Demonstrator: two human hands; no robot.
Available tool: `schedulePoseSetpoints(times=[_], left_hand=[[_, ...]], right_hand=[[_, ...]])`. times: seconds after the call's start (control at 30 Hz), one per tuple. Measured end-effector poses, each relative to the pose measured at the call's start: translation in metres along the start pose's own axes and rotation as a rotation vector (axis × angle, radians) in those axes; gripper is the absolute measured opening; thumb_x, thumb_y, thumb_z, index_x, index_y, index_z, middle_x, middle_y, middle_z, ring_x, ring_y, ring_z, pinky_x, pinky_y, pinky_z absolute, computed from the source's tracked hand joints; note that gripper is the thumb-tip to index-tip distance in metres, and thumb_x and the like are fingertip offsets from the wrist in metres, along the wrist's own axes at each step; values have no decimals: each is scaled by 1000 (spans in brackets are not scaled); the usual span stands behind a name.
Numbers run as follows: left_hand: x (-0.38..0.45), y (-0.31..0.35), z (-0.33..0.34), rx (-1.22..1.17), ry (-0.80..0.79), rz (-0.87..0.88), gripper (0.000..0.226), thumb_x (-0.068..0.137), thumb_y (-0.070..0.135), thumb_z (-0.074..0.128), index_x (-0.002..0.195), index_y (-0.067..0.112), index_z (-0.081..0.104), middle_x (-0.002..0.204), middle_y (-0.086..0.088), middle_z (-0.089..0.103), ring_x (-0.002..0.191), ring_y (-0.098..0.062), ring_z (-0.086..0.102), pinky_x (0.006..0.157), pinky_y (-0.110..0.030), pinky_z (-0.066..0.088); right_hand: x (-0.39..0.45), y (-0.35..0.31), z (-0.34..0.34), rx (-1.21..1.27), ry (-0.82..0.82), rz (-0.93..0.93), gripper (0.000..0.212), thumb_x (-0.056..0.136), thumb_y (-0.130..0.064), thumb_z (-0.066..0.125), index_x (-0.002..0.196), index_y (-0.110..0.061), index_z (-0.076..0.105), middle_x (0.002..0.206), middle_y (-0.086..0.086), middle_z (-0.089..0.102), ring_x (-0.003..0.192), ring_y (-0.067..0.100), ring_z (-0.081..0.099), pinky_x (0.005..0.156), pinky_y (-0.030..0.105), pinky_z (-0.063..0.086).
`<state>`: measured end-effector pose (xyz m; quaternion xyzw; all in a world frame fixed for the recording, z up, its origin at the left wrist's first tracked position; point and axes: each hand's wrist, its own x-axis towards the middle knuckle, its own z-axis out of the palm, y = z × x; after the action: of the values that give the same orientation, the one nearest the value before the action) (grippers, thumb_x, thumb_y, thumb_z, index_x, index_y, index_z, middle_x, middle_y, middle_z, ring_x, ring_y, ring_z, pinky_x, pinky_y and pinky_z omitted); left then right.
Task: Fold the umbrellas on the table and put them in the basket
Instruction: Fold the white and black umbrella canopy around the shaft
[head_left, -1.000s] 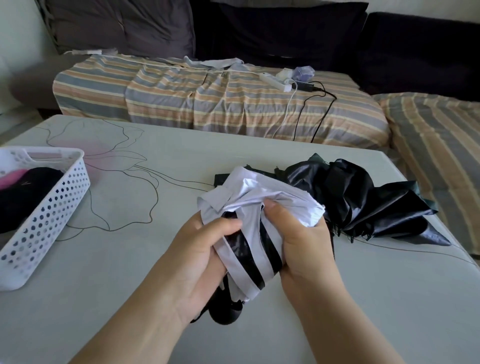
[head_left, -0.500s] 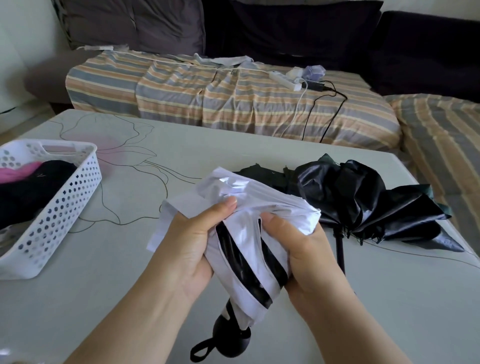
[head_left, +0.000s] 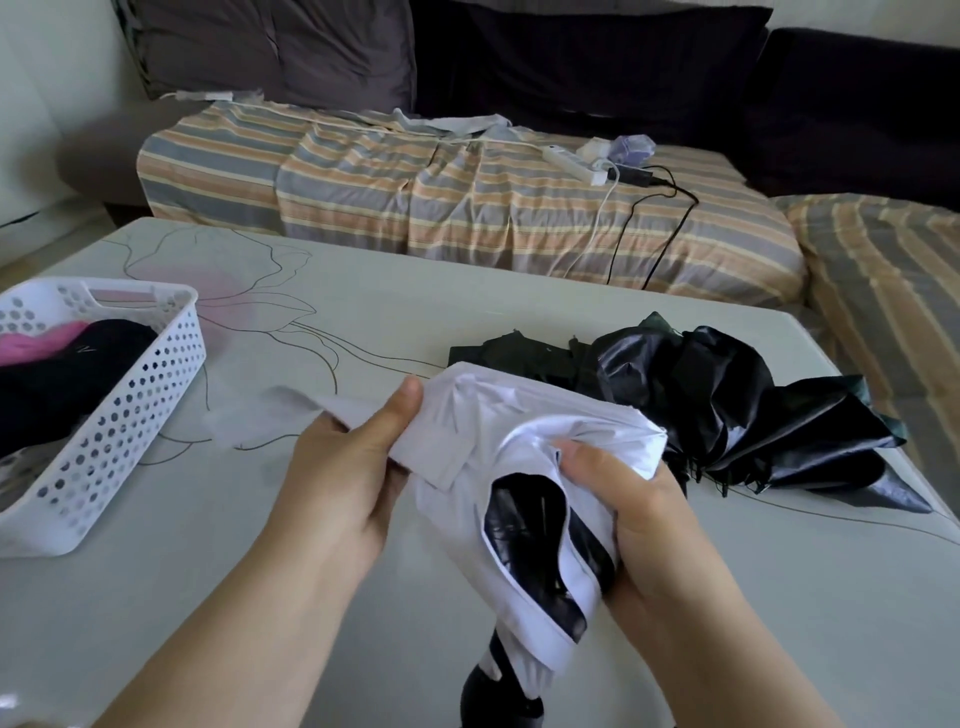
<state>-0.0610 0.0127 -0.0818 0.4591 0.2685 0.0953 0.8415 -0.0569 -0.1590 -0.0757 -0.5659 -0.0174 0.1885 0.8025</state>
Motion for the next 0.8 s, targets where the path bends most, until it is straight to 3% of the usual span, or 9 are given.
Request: schedulePoseSetpoints(times=[0.07, 0.13, 0.27, 0.37, 0.47, 0.57, 0.67, 0.73, 0.8], left_hand=[[1, -1, -4, 98, -212, -105, 47, 66, 45, 69, 91, 5, 70, 89, -9, 74, 82, -18, 70, 68, -26, 57], [0, -2, -6, 194, -288, -110, 37, 63, 40, 70, 80, 7, 74, 80, -6, 73, 72, -15, 69, 64, -22, 57], [1, -7, -5, 179, -210, -66, 11, 65, 20, 73, 60, 11, 75, 77, -10, 73, 65, -19, 70, 62, -27, 55], [3, -9, -2, 157, -150, 15, 33, 82, 14, 67, 49, 17, 66, 61, -5, 67, 55, -18, 63, 55, -22, 46], [9, -13, -1, 90, -82, -3, 12, 86, 13, 66, 76, 7, 69, 71, -6, 71, 65, -19, 68, 53, -21, 52], [12, -13, -3, 13, -41, -170, 39, 87, 25, 66, 117, 2, 59, 95, -11, 74, 81, -20, 72, 57, -26, 57], [6, -14, -7, 75, -150, -310, 43, 93, 49, 50, 101, 9, 65, 82, -9, 72, 68, -22, 71, 67, -35, 56], [0, -16, -9, 199, 9, -209, 39, 93, 51, 47, 93, 13, 58, 94, -11, 66, 74, -24, 65, 69, -37, 50], [-23, -21, -7, 399, 169, 277, 19, 95, 38, 47, 91, 20, 48, 110, -9, 55, 84, -10, 57, 73, -25, 45]], right_hand=[[1, -1, -4, -34, -6, 25, 28, 71, -15, 63, 97, -8, 71, 94, 20, 72, 84, 31, 71, 68, 37, 59], [3, -1, -4, -49, -1, 47, 32, 70, -15, 64, 100, -6, 69, 92, 19, 72, 82, 30, 71, 65, 35, 57], [4, 2, -4, -40, 26, 62, 40, 67, -15, 67, 106, -5, 67, 91, 18, 72, 79, 28, 72, 60, 31, 55], [6, 2, -3, -51, -10, 35, 37, 69, -13, 64, 105, -3, 67, 89, 17, 72, 79, 28, 71, 61, 32, 55], [7, 2, 1, -63, -78, 9, 26, 70, -10, 61, 94, -5, 70, 85, 17, 70, 76, 26, 70, 61, 33, 56], [5, -1, 4, -26, -104, -5, 16, 71, -10, 59, 80, -12, 73, 75, 12, 70, 69, 22, 69, 57, 30, 54], [8, -4, -3, -35, 34, -7, 11, 76, -6, 65, 85, -10, 72, 76, 13, 71, 70, 25, 70, 58, 33, 56], [13, -5, -13, -75, 204, -34, 11, 80, -4, 67, 85, -12, 71, 77, 12, 72, 71, 26, 71, 63, 37, 58], [18, -2, -16, -121, 322, -68, 16, 79, -4, 69, 80, -19, 73, 78, 8, 74, 73, 24, 73, 70, 41, 59]])
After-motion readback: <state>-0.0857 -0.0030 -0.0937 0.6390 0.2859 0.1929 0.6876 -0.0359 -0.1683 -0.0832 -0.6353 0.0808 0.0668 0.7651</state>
